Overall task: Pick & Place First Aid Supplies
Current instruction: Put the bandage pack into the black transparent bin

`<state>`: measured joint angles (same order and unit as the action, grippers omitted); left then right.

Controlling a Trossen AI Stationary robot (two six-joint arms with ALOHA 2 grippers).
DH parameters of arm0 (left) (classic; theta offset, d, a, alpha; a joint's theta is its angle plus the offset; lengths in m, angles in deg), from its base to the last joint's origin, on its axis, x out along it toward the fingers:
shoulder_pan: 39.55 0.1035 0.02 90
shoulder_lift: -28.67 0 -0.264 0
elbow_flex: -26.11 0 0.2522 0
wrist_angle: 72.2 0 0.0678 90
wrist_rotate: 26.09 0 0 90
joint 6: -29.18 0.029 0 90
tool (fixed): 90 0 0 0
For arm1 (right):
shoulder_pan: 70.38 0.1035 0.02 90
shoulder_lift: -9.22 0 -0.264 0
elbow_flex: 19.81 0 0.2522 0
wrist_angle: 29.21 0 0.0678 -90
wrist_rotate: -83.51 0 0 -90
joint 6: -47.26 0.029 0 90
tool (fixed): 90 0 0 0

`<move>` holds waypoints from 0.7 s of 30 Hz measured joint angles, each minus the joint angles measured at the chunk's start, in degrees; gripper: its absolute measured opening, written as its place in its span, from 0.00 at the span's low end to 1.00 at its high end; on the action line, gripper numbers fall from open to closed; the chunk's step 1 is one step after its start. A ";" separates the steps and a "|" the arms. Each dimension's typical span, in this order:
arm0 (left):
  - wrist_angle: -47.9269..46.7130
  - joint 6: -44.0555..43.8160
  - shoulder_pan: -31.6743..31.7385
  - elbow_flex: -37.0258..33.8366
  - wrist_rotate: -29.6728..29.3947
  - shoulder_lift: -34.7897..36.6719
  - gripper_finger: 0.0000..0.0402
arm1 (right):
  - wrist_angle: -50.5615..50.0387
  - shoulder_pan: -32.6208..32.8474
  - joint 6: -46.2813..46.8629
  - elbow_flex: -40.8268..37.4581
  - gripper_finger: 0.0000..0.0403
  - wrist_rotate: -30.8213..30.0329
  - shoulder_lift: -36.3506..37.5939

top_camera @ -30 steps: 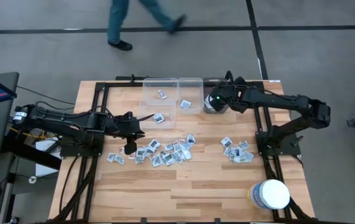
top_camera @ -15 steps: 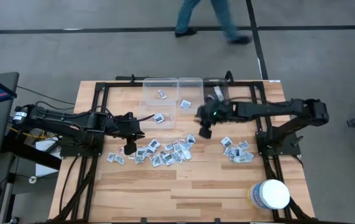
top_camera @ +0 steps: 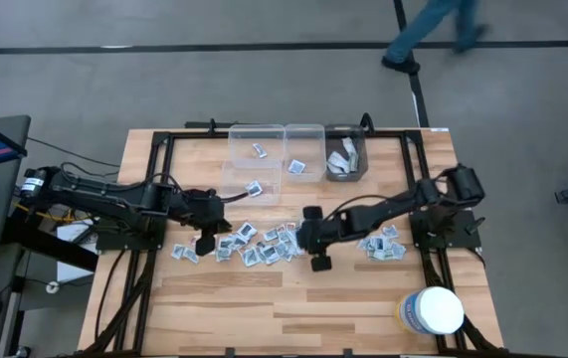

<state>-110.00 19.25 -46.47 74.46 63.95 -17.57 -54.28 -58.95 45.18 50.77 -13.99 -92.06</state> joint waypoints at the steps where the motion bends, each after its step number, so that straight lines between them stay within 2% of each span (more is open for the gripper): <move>1: 0.00 0.01 0.00 0.00 0.36 0.00 0.14 | 0.48 0.30 0.00 0.38 0.22 0.12 -0.69; 21: 0.04 -4.51 -6.27 0.00 -2.45 0.00 0.14 | 1.55 0.02 -7.54 -0.31 0.22 2.45 -1.15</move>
<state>-109.96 14.74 -52.74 74.46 61.49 -17.57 -52.73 -58.93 37.64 50.47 -11.54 -93.21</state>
